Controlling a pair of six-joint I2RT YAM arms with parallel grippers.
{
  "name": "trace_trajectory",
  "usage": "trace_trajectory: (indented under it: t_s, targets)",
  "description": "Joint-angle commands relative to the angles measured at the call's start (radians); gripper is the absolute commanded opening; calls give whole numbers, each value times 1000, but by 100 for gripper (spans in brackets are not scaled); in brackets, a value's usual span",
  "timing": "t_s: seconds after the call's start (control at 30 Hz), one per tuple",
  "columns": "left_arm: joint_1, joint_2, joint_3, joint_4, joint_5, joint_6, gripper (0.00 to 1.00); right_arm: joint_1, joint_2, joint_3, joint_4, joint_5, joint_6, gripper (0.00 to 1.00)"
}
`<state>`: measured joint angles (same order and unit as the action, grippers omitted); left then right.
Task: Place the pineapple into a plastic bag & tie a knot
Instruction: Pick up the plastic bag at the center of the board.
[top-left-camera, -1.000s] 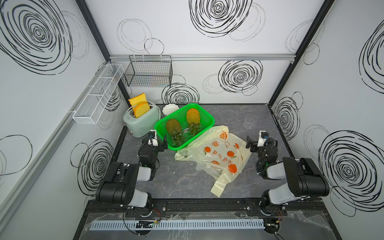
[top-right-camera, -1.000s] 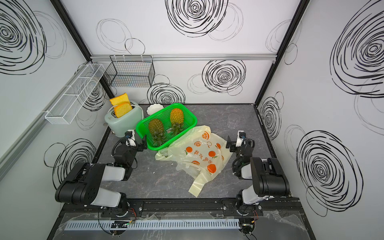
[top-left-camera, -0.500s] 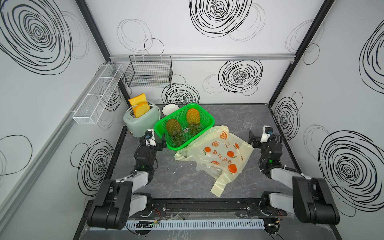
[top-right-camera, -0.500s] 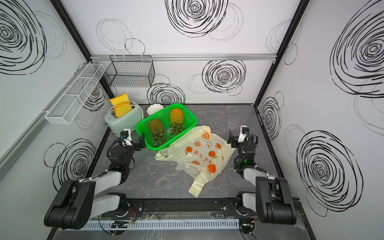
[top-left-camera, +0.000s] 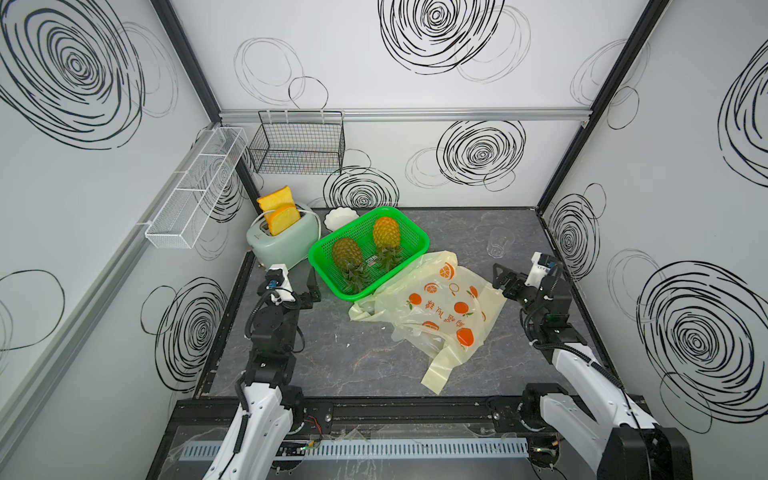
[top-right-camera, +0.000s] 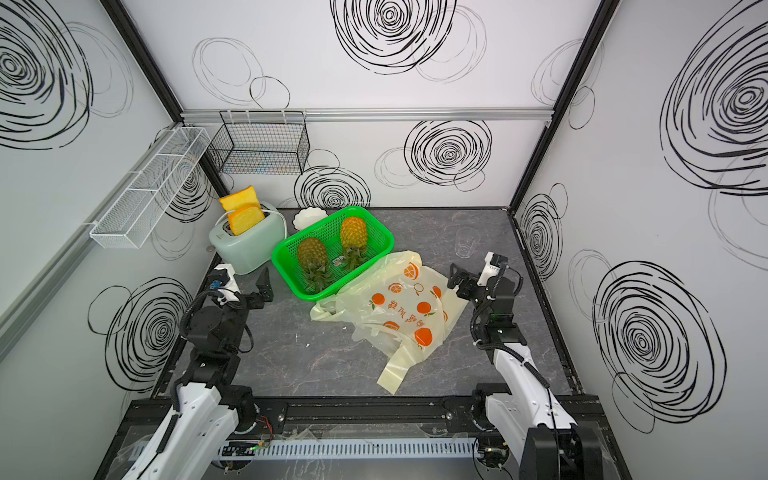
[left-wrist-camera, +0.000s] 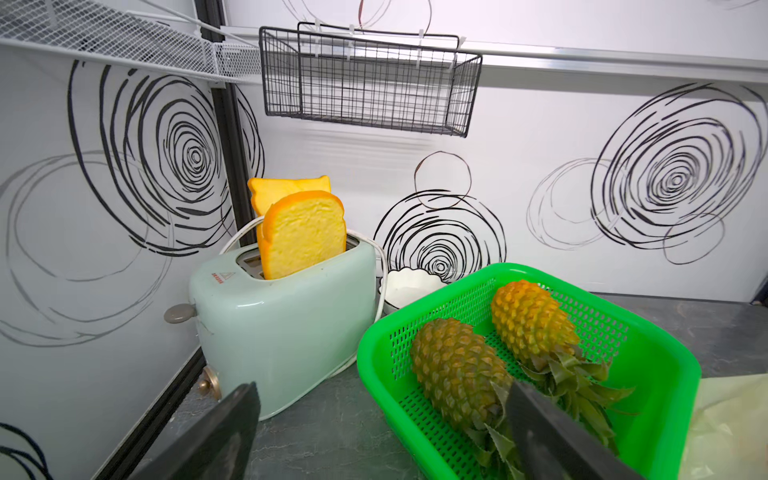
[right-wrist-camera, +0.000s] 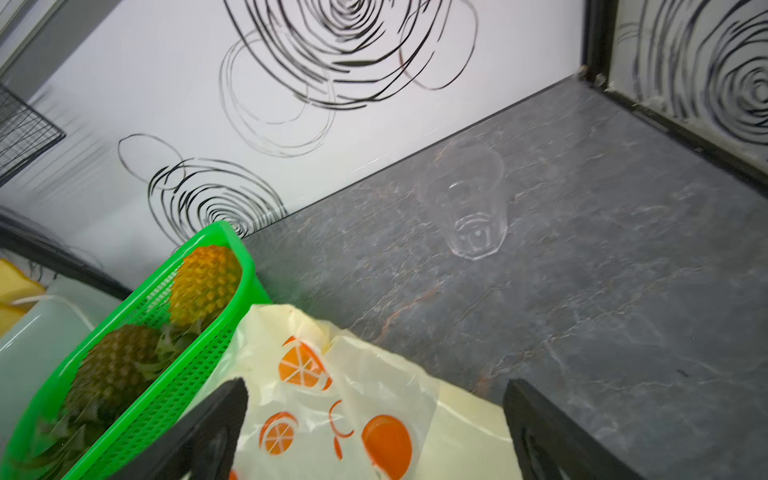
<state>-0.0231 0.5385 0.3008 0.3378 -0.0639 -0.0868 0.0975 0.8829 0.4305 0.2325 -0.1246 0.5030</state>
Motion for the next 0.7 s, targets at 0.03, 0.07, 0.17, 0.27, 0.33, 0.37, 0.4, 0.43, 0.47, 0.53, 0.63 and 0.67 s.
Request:
trace_trajectory:
  t_s: [0.03, 0.07, 0.17, 0.27, 0.33, 0.37, 0.4, 0.43, 0.47, 0.53, 0.63, 0.67]
  targets:
    - [3, -5, 101, -153, 154, -21, 97, 203, -7, 117, -187, 8, -35, 99]
    - [1, 3, 121, -173, 193, -16, 97, 264, 10, 141, -209, 10, -64, 98]
    - [-19, 34, 162, -221, 280, 18, 97, 449, 88, 223, -285, 31, -179, 97]
    - [-53, 64, 186, -256, 322, 72, 97, 667, 185, 313, -379, 111, -379, 94]
    - [-75, 87, 197, -274, 334, 91, 97, 814, 247, 349, -427, 189, -538, 95]
    - [-86, 99, 203, -283, 338, 99, 97, 875, 281, 359, -442, 226, -608, 96]
    - [-99, 109, 205, -286, 340, 108, 97, 915, 307, 364, -451, 253, -662, 96]
    - [-112, 118, 205, -287, 336, 117, 97, 944, 343, 367, -460, 272, -709, 97]
    - [-126, 125, 204, -284, 333, 128, 97, 962, 376, 371, -469, 284, -743, 97]
    - [-147, 130, 198, -273, 324, 140, 97, 973, 435, 384, -479, 303, -775, 97]
    - [-162, 126, 181, -242, 325, 149, 97, 972, 522, 392, -477, 318, -813, 97]
    - [-164, 123, 176, -235, 328, 153, 97, 972, 550, 397, -479, 322, -819, 96]
